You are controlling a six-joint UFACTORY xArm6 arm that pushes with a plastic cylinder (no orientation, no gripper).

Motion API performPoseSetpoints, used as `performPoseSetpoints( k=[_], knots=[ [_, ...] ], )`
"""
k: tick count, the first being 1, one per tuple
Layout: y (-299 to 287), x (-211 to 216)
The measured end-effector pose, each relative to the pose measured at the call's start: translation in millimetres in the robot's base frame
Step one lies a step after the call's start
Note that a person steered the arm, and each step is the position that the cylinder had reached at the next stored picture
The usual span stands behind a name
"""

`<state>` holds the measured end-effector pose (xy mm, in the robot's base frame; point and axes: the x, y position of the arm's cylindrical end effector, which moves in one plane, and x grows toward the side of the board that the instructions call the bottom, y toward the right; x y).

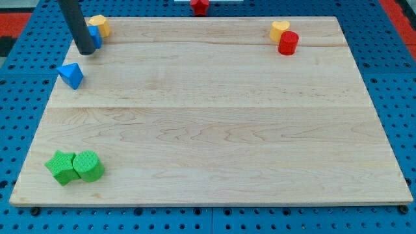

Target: Push the blue triangle up a bit

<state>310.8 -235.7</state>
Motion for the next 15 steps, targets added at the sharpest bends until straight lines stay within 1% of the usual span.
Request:
performPoseSetpoints(
  k=[1, 2, 3, 4, 5, 6, 7, 9, 10, 14, 15],
  knots=[
    [33, 29],
    [36, 82],
    [-8, 113],
    [-64, 113],
    [-57, 105],
    [-24, 105],
    [-21, 93],
    [-56, 86],
    [-56, 78],
    [-39, 72],
    [-21, 72]
  ],
)
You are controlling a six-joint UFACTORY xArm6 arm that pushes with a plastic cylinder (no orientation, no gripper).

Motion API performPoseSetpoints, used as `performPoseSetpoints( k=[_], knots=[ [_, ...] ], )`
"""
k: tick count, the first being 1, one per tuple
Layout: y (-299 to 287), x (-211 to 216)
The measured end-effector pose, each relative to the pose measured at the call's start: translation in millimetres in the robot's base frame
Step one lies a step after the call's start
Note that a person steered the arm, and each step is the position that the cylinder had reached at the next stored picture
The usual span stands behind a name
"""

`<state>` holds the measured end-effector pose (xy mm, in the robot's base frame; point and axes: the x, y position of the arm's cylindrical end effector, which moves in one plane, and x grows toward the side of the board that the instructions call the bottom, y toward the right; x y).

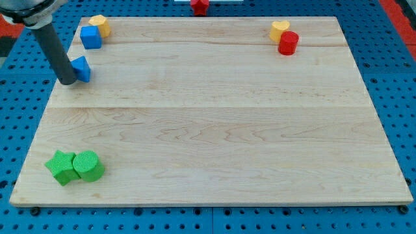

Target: Push the blue triangle up a bit

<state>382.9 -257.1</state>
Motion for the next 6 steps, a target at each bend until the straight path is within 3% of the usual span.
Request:
performPoseSetpoints(
  k=[4, 6],
  knots=[
    [14, -52],
    [53, -48]
  ],
)
